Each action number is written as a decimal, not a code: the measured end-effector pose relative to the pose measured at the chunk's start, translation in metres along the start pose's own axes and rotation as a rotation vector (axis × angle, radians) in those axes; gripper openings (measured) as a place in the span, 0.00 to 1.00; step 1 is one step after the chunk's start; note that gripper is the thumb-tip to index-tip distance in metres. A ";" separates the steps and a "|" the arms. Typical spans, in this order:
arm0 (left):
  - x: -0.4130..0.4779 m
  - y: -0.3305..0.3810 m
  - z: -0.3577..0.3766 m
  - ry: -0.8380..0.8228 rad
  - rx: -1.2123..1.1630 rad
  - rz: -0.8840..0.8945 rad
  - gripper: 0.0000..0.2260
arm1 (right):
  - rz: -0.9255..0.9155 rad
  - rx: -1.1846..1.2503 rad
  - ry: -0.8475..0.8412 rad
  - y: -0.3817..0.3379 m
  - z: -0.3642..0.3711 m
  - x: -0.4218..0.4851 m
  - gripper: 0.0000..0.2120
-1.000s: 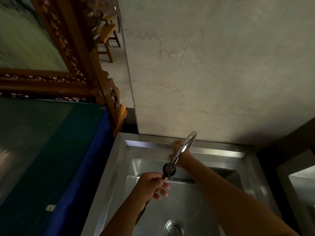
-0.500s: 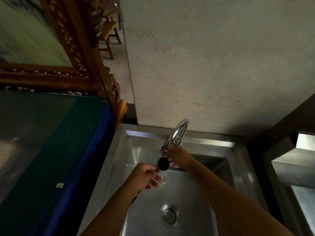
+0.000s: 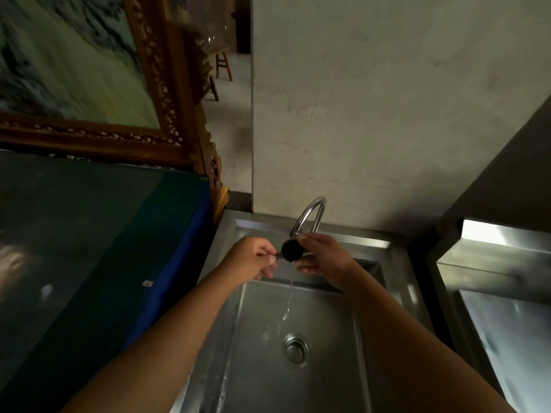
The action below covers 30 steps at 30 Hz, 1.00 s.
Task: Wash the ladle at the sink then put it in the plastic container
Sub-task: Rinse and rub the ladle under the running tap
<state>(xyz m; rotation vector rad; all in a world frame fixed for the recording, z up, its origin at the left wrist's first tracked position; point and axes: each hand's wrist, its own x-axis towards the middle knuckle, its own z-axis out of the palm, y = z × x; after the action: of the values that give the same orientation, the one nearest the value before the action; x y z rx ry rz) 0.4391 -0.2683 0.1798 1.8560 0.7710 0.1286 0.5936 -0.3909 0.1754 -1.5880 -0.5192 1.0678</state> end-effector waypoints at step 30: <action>-0.090 0.058 0.010 0.282 0.518 0.482 0.04 | -0.278 0.153 0.036 -0.037 0.010 -0.124 0.10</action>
<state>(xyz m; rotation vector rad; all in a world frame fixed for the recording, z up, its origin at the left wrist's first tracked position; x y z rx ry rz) 0.3988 -0.3400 0.2496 2.5339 0.5585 0.5497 0.5305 -0.4721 0.2552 -1.3537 -0.6002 0.8471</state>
